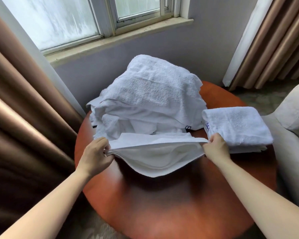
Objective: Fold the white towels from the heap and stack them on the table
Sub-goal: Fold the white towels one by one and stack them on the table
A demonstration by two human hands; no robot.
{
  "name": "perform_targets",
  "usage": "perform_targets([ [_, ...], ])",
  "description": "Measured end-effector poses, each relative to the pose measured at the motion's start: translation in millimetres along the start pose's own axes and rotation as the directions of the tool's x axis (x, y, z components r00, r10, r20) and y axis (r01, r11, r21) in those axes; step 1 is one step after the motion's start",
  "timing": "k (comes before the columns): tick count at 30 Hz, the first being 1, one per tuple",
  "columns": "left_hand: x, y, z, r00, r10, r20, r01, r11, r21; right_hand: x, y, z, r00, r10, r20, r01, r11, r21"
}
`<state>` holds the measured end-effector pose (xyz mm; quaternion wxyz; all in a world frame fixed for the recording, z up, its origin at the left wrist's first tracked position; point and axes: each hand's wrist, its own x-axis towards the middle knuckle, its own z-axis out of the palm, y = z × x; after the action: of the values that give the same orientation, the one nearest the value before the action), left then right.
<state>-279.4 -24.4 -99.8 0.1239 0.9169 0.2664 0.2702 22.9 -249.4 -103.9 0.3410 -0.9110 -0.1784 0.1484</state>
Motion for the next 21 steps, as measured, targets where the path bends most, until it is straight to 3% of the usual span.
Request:
perform_targets([
  [5, 3.8, 15.3, -8.2, 0.995, -0.101, 0.009, 0.100, 0.995, 0.013, 11.9, -3.8, -22.2, 0.993, 0.035, 0.114, -0.036, 0.999, 0.006],
  [9, 2.0, 28.9, -6.1, 0.991, -0.134, 0.026, 0.133, 0.991, 0.029, 13.9, 0.7, -26.5, 0.964, 0.115, 0.240, -0.074, 0.982, -0.175],
  [13, -7.5, 37.5, -0.3, 0.987, -0.151, 0.057, 0.147, 0.987, 0.067, -3.1, 7.1, -15.6, 0.810, 0.372, 0.454, -0.416, 0.909, -0.002],
  [16, -14.9, 39.6, 3.0, 0.984, -0.159, 0.076, 0.153, 0.985, 0.084, -18.7, 15.2, -1.9, 0.705, 0.417, 0.574, -0.615, 0.762, 0.202],
  [19, -19.0, 36.4, 5.9, 0.985, -0.153, 0.084, 0.146, 0.985, 0.087, -42.9, 12.1, 17.4, 0.605, 0.381, 0.699, -0.784, 0.442, 0.437],
  [21, -18.9, 34.1, 6.9, 0.985, -0.149, 0.088, 0.142, 0.986, 0.083, -59.7, 4.0, 28.9, 0.593, 0.314, 0.741, -0.804, 0.278, 0.525],
])
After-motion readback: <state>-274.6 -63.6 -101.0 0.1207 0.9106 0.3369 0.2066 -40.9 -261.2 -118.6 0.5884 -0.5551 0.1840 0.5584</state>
